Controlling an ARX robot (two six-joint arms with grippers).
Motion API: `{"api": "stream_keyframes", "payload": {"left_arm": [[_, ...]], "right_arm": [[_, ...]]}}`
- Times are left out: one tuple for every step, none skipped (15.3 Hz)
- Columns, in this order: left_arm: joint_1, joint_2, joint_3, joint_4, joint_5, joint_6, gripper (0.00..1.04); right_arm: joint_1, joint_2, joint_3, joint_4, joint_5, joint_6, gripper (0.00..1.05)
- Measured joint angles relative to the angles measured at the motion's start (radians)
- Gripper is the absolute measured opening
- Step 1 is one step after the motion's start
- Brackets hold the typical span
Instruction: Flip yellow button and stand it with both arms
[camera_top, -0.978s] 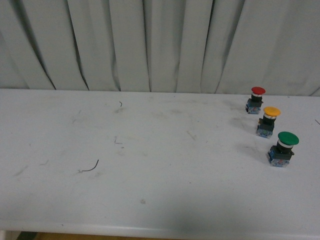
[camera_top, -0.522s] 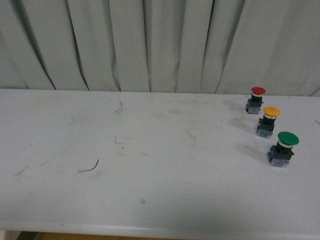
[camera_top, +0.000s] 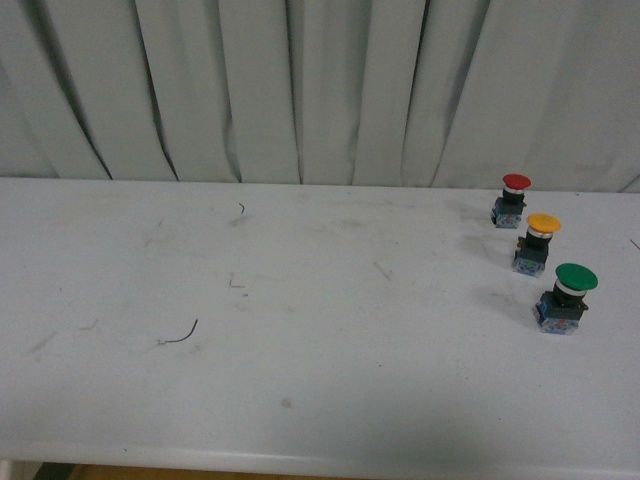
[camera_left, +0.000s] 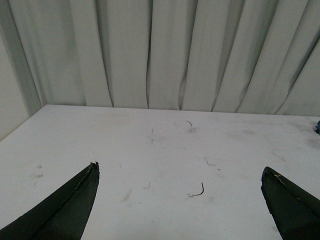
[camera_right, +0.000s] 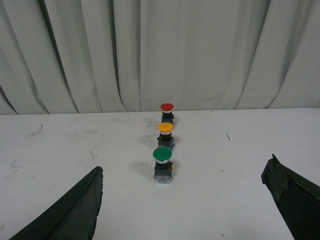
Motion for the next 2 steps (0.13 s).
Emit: {"api": "stream_keyframes", "payload": {"left_arm": [[0.0, 0.0, 0.0, 0.0, 0.0, 0.0, 0.98], [0.0, 0.0, 0.0, 0.0, 0.0, 0.0, 0.98]], "right_arm": [[0.0, 0.0, 0.0, 0.0, 0.0, 0.0, 0.98], [0.0, 0.0, 0.0, 0.0, 0.0, 0.0, 0.98]]}}
